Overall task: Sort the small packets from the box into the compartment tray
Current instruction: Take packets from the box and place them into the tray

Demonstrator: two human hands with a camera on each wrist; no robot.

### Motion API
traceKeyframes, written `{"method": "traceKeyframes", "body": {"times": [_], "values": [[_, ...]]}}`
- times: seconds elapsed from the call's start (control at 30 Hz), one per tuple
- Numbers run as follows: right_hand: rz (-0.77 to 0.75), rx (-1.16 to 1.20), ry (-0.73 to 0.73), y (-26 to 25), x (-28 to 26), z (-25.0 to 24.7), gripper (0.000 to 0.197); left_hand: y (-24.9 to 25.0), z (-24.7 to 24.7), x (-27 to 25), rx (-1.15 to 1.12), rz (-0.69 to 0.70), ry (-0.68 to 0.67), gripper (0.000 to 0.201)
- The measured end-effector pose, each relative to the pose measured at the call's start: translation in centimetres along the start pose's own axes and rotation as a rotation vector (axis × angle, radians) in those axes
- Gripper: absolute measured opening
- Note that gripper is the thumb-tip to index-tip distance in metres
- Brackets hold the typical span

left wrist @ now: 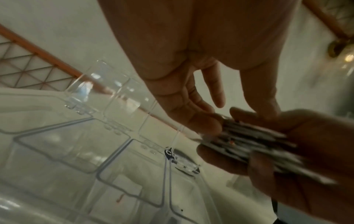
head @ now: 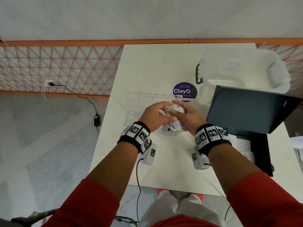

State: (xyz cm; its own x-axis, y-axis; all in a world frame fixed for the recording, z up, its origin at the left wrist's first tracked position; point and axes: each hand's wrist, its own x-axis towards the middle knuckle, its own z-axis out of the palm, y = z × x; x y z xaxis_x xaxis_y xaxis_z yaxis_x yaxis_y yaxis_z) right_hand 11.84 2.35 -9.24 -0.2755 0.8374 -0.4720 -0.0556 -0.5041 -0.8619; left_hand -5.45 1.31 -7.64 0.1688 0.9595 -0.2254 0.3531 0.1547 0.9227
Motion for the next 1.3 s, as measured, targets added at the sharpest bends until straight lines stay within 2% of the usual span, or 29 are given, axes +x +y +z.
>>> {"method": "traceKeyframes", "body": {"times": [0.07, 0.2, 0.37, 0.53, 0.67, 0.77, 0.87, 0.97, 1.07, 1.3], "values": [[0.021, 0.083, -0.008, -0.4, -0.1, 0.3, 0.03, 0.0, 0.2, 0.0, 0.047, 0.003, 0.03, 0.047], [0.051, 0.217, -0.084, -0.7, -0.4, 0.0, 0.054, 0.1, 0.2, 0.1, 0.026, -0.018, 0.046, 0.029], [0.035, 0.178, -0.065, -0.4, -0.4, -0.1, 0.055, 0.6, 0.1, 0.4, -0.011, -0.05, 0.028, 0.021], [0.024, 0.01, -0.019, 0.0, -0.1, 0.0, 0.05, 0.3, 0.3, 0.5, -0.041, -0.058, 0.053, 0.002], [0.03, 0.046, -0.009, -0.1, 0.1, 0.0, 0.05, -0.5, -1.0, 0.5, -0.043, -0.073, 0.168, 0.006], [0.061, 0.06, 0.0, -0.1, 0.1, -0.4, 0.05, -1.6, -3.2, 0.5, -0.065, -0.149, 0.285, 0.009], [0.062, 0.073, 0.012, 0.1, 0.2, -0.5, 0.051, -2.9, -5.3, 0.3, 0.045, -0.233, 0.351, 0.012], [0.073, 0.061, 0.017, 0.1, 0.3, -0.4, 0.051, -4.3, -6.1, -0.1, 0.211, -0.356, 0.317, 0.008], [0.075, 0.061, 0.015, 0.0, 0.4, -0.1, 0.05, -5.0, -5.6, -0.1, 0.371, -0.442, 0.258, 0.019], [0.051, 0.072, 0.03, -0.1, 0.6, 0.6, 0.049, -5.1, -4.3, 0.0, 0.482, -0.489, 0.193, 0.023]]}}
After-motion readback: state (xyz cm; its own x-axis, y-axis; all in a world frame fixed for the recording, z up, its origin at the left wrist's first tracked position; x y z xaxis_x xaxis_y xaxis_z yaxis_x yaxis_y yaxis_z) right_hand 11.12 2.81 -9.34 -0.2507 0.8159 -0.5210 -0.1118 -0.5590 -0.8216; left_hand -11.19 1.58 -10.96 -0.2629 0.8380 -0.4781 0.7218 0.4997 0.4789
